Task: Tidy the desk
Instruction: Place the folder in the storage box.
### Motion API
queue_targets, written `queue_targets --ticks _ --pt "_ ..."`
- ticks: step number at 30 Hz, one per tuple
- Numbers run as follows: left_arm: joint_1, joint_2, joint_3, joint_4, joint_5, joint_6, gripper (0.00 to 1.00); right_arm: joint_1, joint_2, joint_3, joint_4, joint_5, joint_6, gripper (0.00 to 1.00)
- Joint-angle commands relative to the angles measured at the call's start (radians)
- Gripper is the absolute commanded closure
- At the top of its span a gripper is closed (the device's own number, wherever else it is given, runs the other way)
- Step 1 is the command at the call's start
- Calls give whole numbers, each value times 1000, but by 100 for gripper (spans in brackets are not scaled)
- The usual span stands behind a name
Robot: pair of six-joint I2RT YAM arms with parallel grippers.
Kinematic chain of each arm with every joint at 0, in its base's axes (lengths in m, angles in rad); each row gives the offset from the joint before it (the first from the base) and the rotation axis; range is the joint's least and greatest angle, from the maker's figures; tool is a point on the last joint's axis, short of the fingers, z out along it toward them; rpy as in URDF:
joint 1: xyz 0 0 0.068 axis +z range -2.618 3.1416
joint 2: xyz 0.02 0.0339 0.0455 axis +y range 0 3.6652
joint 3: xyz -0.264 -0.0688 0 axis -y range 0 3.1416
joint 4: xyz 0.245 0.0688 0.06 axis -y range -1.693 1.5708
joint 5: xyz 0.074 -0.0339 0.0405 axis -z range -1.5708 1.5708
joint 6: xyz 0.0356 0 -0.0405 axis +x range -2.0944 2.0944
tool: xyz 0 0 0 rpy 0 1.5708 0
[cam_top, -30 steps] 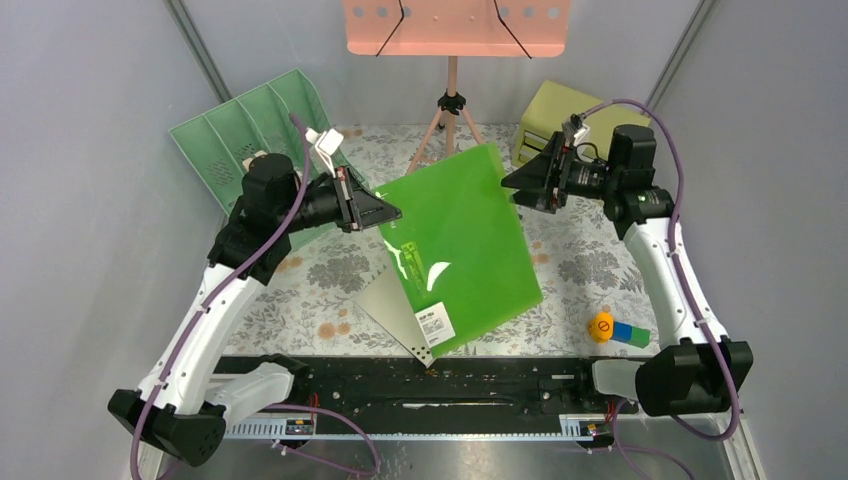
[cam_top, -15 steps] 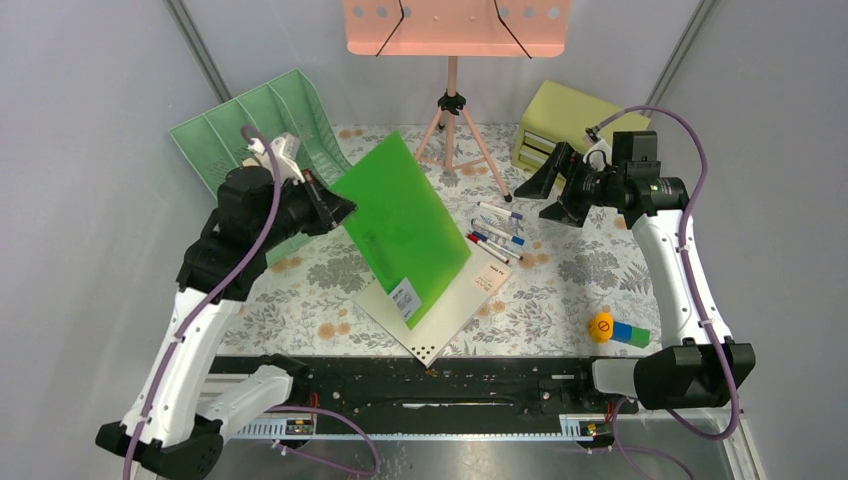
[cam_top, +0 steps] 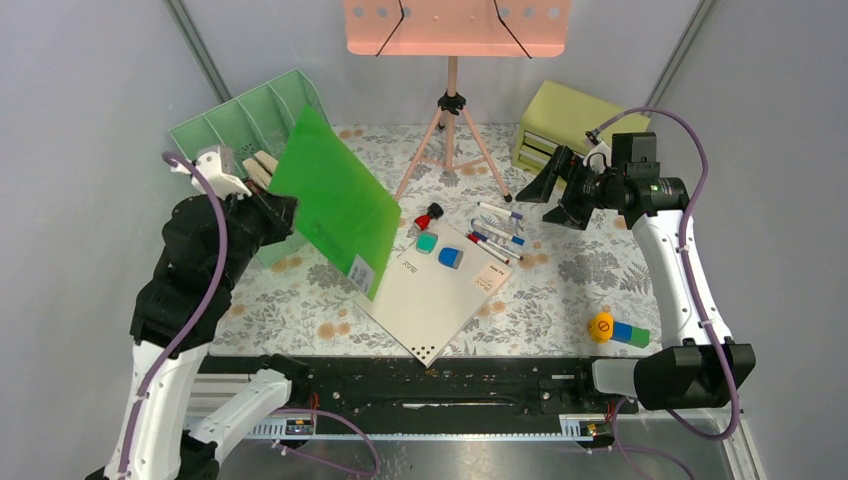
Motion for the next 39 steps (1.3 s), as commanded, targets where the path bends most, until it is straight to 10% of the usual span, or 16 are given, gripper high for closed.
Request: queue_targets --ticks 1,39 --pt "5 -9 87 43 -145 80 100 -7 -25 15 -40 -8 -45 1" --pt "5 9 237 142 -653 498 100 -12 -11 -73 -20 -103 -13 1"
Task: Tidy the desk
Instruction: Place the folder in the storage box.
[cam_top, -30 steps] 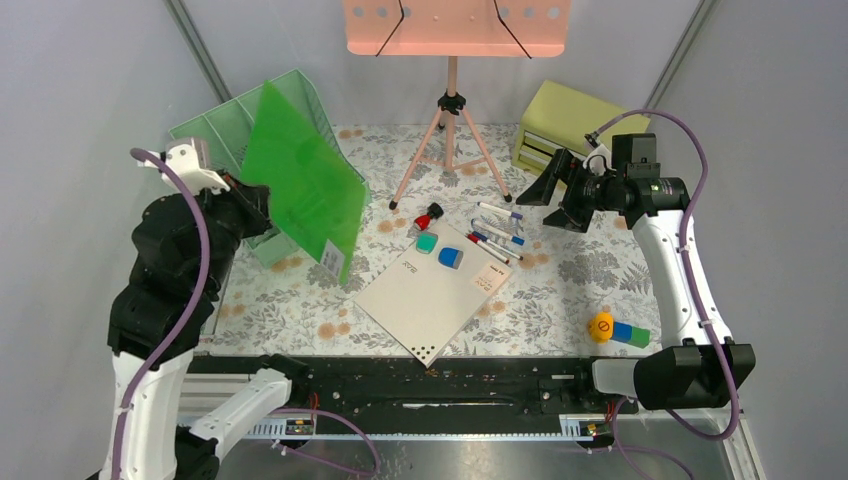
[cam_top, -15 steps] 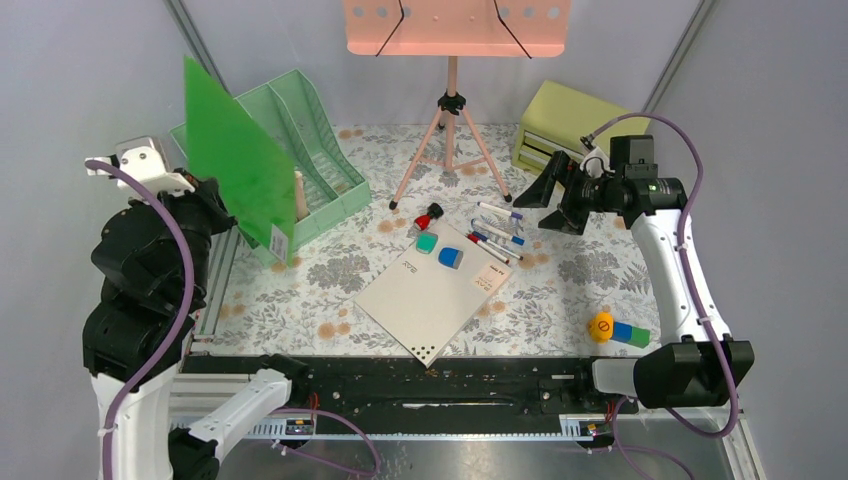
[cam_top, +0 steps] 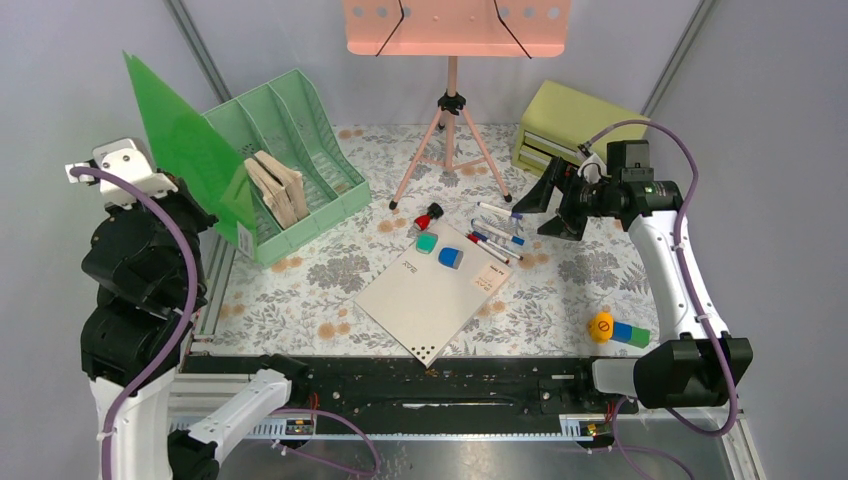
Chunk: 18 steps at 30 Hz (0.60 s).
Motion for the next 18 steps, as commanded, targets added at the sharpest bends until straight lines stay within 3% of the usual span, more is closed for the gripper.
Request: queue_targets --ticks 1,18 --pt "4 7 -19 110 -81 35 100 -5 -19 -17 18 -25 14 1" --pt "5 14 -171 225 -130 34 100 -5 -36 -56 23 -48 -1 1"
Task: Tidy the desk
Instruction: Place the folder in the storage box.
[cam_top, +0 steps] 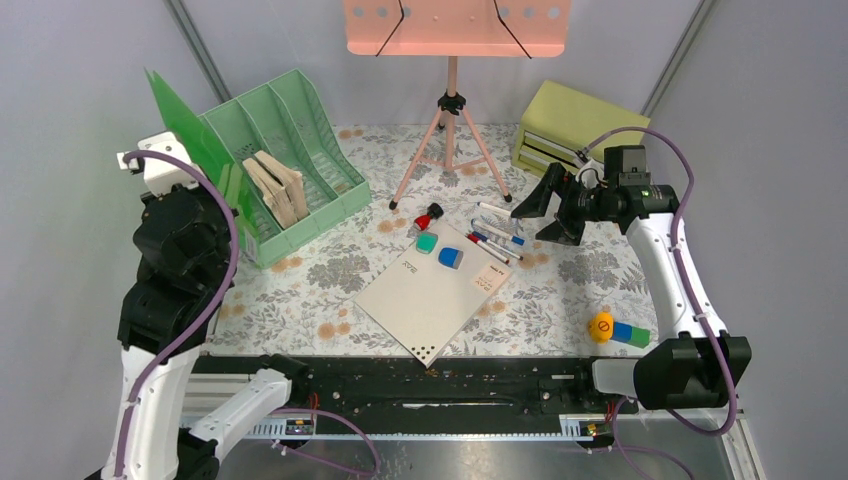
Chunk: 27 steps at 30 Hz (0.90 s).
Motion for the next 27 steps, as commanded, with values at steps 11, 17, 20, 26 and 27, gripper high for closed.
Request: queue_targets --ticks 11,17,20,26,27 --pt "4 15 -30 213 -77 98 100 -5 -32 -14 7 -59 -12 1" --pt "9 49 6 195 -14 107 100 -5 -37 -18 8 -60 -12 1" --pt "11 65 9 189 28 122 100 -5 -40 -24 8 -60 -16 0" --pt "23 92 2 188 18 124 100 -4 -44 -32 7 -73 -7 0" --pt "27 93 -2 192 15 125 100 -5 -48 -32 8 -72 -6 1"
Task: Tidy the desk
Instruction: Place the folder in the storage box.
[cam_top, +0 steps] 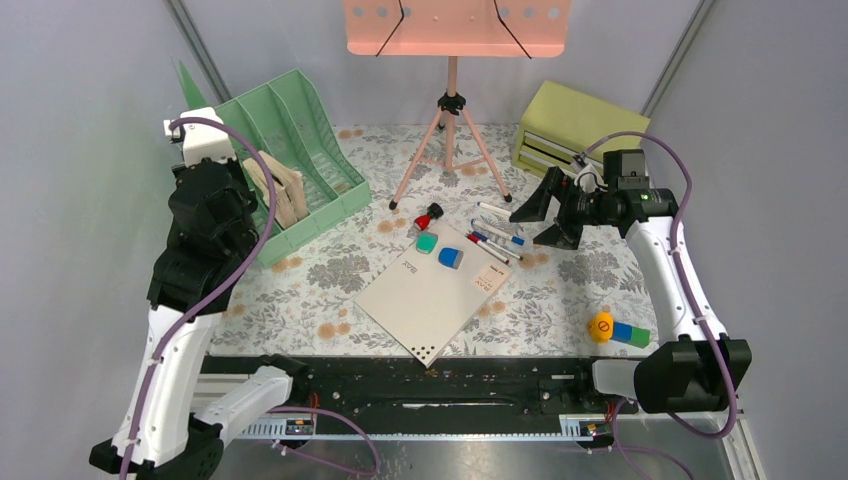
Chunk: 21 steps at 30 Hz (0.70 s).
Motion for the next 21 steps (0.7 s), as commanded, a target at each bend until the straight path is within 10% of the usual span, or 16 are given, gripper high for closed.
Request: queue_targets --ticks 1,21 --pt "18 2 28 84 -8 20 100 -5 -36 -4 8 -31 -4 0" --pt "75 -2 -4 132 6 26 100 -4 -34 -14 8 -29 1 1"
